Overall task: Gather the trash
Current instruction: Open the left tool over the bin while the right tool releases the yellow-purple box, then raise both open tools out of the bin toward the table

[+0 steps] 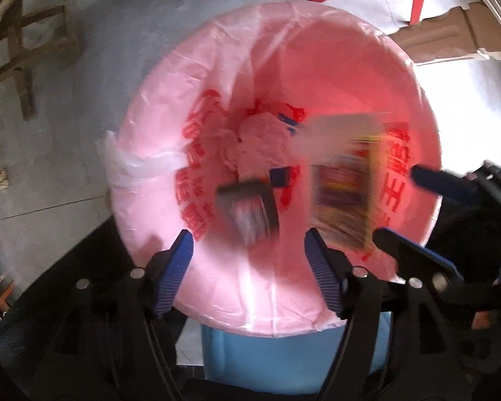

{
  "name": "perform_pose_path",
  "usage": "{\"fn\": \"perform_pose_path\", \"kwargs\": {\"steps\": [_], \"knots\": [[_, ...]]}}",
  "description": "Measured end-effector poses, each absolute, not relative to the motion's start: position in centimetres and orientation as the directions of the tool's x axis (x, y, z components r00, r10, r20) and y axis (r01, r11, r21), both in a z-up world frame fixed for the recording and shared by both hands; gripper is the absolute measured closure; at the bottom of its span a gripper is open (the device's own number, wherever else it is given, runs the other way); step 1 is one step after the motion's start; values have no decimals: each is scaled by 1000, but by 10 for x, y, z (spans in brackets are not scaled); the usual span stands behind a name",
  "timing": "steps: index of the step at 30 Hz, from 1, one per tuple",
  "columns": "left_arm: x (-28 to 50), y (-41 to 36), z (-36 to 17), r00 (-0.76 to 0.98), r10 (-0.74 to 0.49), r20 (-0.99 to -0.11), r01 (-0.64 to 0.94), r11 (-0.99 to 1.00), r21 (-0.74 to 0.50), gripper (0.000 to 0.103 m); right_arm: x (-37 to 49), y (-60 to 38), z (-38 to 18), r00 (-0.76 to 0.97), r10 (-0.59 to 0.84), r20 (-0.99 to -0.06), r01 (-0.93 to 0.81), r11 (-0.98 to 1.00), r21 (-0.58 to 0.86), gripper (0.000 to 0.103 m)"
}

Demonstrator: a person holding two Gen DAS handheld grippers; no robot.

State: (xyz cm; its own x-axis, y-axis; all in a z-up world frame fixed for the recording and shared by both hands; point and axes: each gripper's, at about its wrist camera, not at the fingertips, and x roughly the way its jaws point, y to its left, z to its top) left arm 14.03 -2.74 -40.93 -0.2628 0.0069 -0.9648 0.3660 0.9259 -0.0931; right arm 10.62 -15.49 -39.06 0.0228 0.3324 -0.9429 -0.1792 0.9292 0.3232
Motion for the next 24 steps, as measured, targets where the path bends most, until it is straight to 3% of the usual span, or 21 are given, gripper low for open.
{"fn": "perform_pose_path", "kwargs": {"steps": [17,24], "knots": [[138,-23,-386,-213,12,-977,369,927,-69,32,103,-156,-379,44,353,-935,-174,924,341,42],[125,-10,-293,-38,-24,-999,357,933,-36,32,94,-159,-308,155,405,-901,-211,904,371,42]]}}
